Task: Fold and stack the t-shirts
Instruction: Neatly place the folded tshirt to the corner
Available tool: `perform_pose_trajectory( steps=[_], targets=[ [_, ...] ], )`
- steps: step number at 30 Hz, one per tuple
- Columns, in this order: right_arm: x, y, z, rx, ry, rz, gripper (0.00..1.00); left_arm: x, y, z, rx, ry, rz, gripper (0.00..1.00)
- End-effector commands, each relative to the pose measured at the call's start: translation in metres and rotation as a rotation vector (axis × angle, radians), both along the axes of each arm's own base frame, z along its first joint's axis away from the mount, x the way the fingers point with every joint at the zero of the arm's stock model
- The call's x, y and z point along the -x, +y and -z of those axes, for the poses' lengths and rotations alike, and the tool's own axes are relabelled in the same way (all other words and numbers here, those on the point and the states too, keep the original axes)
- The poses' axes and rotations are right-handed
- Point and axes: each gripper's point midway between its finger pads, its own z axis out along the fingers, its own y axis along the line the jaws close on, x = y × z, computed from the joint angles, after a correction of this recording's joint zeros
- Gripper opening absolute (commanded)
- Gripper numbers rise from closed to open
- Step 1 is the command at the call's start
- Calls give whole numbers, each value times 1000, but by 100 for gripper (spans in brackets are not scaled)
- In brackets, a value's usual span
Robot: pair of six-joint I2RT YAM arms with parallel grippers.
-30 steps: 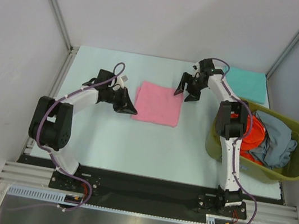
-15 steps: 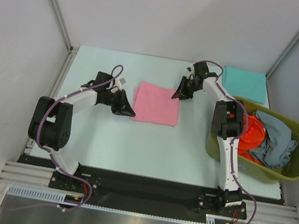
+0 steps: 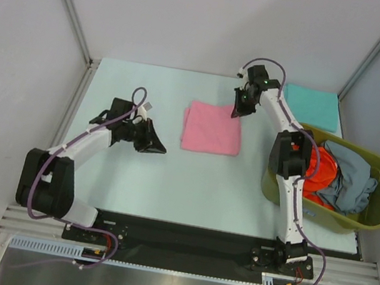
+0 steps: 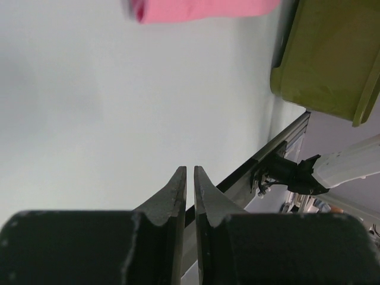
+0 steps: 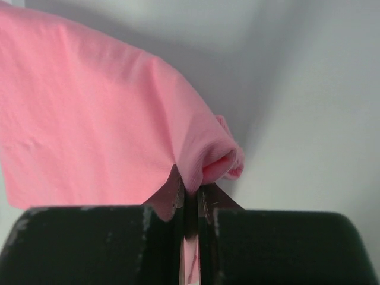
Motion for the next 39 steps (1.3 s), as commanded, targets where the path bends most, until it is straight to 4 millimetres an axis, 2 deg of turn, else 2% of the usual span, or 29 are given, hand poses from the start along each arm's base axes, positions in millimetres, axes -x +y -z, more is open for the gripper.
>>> perform_pose_trajectory(
  steps=[1, 3, 7, 10, 12, 14, 15, 18, 23, 25, 28, 33, 39],
  targets=[
    [-22, -41, -78, 173, -237, -67, 0, 0, 5, -6, -7, -57, -22, 14],
    [-27, -52, -90, 201, -277, -77, 0, 4, 6, -5, -10, -65, -16, 15],
    [-36, -100, -122, 414, -371, -73, 0, 10, 6, 5, -14, -68, 9, 15],
    [-42, -119, -150, 518, -449, -66, 0, 17, 7, 17, -28, -51, 48, 15],
    [-47, -132, -162, 579, -488, -57, 0, 22, 10, 24, -42, -46, 68, 15],
    [-54, -140, -166, 646, -509, -64, 0, 30, 9, 33, -40, -11, 95, 13],
    [-60, -149, -176, 689, -541, -24, 0, 33, 9, 36, -35, 6, 106, 11],
    [-78, -171, -189, 776, -605, 55, 0, 41, 8, 53, -17, 66, 112, 10],
    [-96, -196, -212, 905, -689, 153, 0, 41, 9, 59, -12, 83, 104, 11],
    [-98, -215, -228, 944, -717, 212, 0, 38, 8, 59, -9, 85, 96, 11],
    [-97, -230, -235, 947, -721, 235, 0, 34, 11, 61, -36, 96, 86, 15],
    [-95, -235, -227, 912, -695, 189, 0, 20, 9, 55, -32, 78, 79, 23],
    [-92, -239, -249, 908, -734, 203, 0, 14, 9, 52, -47, 76, 96, 24]
  ],
)
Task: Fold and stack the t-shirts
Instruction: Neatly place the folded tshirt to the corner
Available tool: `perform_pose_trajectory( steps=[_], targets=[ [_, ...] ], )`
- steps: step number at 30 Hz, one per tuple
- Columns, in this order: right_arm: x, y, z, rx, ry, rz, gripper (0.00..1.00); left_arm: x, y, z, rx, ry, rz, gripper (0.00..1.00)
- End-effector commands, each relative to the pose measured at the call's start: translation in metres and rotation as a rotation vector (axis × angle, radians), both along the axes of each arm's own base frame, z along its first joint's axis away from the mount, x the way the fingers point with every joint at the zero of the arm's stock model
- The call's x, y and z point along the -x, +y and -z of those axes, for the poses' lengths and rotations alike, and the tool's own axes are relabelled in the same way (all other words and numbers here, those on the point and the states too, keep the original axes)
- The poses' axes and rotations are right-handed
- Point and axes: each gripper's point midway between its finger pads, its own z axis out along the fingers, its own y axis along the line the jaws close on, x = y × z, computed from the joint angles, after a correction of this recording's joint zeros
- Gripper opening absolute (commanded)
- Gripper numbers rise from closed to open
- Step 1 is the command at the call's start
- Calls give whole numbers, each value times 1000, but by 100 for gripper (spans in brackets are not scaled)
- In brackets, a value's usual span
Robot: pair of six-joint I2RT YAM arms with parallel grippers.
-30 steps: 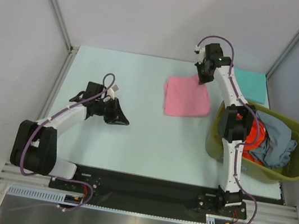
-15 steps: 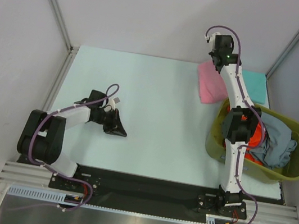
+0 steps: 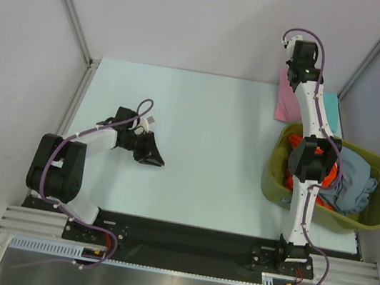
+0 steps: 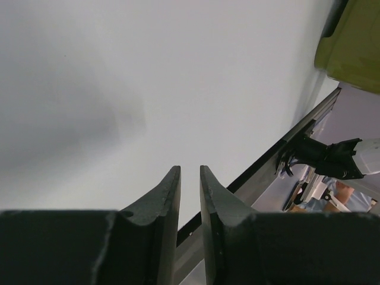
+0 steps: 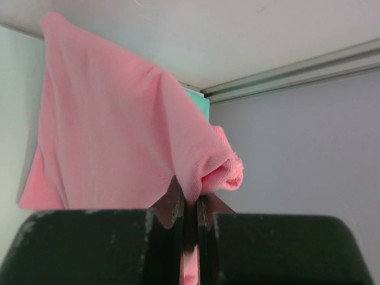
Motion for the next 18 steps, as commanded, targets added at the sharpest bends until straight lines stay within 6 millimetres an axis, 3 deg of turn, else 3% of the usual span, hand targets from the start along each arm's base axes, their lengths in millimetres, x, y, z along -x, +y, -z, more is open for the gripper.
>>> perform_pose_trajectory(
  steps=[1, 9, 13, 18],
  targets=[
    [2, 6, -67, 4, -149, -25, 0, -10, 1, -6, 4, -34, 13, 24],
    [22, 6, -79, -26, -128, -32, 0, -9, 1, -4, 9, -33, 15, 25],
    [33, 5, -96, -24, -149, -24, 0, -11, 0, -6, 20, -38, 15, 25],
    [37, 1, -92, -12, -129, -24, 0, -11, 1, -7, 24, -42, 13, 25]
  ],
)
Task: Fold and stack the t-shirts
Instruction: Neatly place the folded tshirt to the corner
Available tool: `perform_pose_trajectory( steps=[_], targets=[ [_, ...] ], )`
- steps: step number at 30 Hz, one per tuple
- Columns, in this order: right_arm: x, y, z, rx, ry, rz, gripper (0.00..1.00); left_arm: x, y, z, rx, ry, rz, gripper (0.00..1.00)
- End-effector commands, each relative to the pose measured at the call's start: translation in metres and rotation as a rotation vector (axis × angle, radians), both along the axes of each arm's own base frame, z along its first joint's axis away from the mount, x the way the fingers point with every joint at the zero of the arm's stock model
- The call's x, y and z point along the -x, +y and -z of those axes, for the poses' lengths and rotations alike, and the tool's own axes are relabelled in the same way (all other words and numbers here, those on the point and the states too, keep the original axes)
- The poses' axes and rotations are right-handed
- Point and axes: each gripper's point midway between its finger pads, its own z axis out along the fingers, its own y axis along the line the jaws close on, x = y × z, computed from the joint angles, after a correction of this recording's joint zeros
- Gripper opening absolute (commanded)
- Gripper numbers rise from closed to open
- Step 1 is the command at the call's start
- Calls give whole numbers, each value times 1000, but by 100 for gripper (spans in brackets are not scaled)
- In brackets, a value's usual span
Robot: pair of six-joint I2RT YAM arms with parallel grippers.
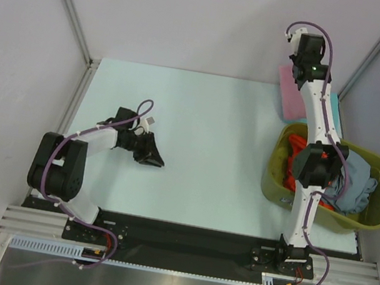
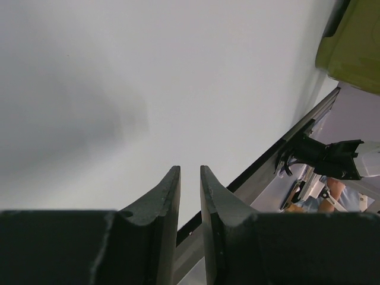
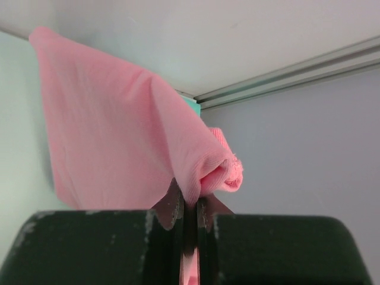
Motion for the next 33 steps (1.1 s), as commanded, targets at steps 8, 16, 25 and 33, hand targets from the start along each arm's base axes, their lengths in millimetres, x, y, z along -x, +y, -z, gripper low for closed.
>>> perform_pose_trajectory(
  steps=[8, 16, 25, 33],
  targets=[
    [-1, -4, -24, -36, -80, 4, 0, -10, 1, -10, 24, -54, 10, 25],
    [1, -12, -6, -74, -50, 25, 0, -11, 1, -10, 22, -51, 8, 25],
    [-22, -38, 18, -36, -51, 54, 0, -9, 6, -4, -8, -35, 6, 25],
    [-47, -69, 38, -52, -98, 91, 0, -12, 11, 0, -35, -16, -5, 26]
  ],
)
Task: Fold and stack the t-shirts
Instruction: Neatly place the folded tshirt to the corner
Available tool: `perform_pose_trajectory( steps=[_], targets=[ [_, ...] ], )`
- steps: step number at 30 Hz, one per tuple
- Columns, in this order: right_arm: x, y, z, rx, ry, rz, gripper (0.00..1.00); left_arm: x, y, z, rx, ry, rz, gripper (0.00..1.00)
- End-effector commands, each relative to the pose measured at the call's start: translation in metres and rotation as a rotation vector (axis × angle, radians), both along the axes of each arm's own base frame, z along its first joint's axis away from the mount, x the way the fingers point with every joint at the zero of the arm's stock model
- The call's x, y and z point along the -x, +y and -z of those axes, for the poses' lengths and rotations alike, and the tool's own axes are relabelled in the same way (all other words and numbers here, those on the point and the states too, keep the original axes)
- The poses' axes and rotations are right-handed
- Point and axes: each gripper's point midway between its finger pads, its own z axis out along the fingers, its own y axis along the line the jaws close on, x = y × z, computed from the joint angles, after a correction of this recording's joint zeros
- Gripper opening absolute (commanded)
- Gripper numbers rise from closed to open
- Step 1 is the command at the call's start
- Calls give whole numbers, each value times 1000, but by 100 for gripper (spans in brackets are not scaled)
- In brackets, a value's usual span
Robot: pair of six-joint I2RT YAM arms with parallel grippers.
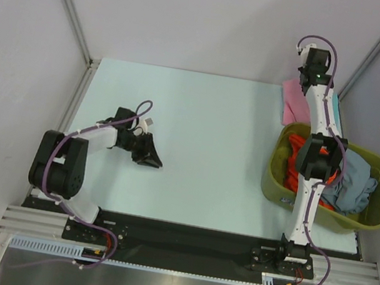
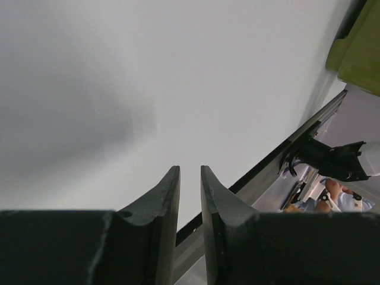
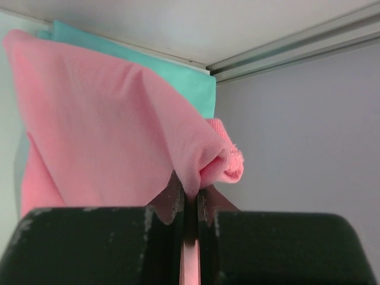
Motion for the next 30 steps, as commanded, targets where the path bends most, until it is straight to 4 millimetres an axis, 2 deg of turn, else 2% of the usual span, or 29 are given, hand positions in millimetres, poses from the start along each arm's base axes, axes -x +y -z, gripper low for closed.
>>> perform_pose_trajectory(
  steps=[1, 3, 5, 6, 8, 9, 16, 17, 20, 21, 23, 24, 26, 27, 29, 30],
  targets=[
    [-23, -19, -42, 7, -178, 22, 0, -14, 4, -5, -13, -41, 4, 26],
    [-27, -26, -27, 6, -168, 32, 0, -16, 4, -4, -16, -35, 3, 26],
    [-32, -31, -22, 6, -178, 45, 0, -16, 5, -3, -22, -27, 2, 27],
    [-34, -37, -12, -3, -172, 57, 0, -16, 5, -1, -24, -16, 1, 27],
    [-38, -43, -6, -6, -191, 71, 0, -16, 6, 1, -31, -6, -1, 27],
    [-42, -46, 5, -7, -185, 77, 0, -16, 7, 3, -39, -2, -4, 27],
    [-61, -78, 26, -13, -275, 132, 0, -25, 8, 1, -61, 8, -11, 27],
    [-63, -84, 39, -18, -266, 137, 0, -25, 9, 1, -67, 11, -13, 27],
    [-62, -104, 46, 11, -314, 223, 1, -25, 10, 1, -76, 24, -16, 27],
    [-58, -118, 39, 30, -352, 282, 16, -25, 11, 0, -80, 25, -17, 28],
    [-57, -121, 25, 24, -397, 313, 49, -26, 11, -2, -86, 23, -18, 28],
    [-58, -116, 15, 18, -412, 306, 58, -27, 11, -3, -87, 17, -18, 28],
    [-56, -103, -12, 23, -448, 299, 71, -28, 11, -9, -81, 13, -24, 28],
    [-52, -89, -40, 34, -482, 294, 83, -30, 9, -13, -76, 1, -25, 28],
    [-48, -73, -61, 28, -497, 270, 97, -37, 7, -23, -59, -25, -34, 28],
    [-44, -61, -85, 21, -518, 236, 100, -39, 5, -29, -45, -42, -34, 29]
  ],
)
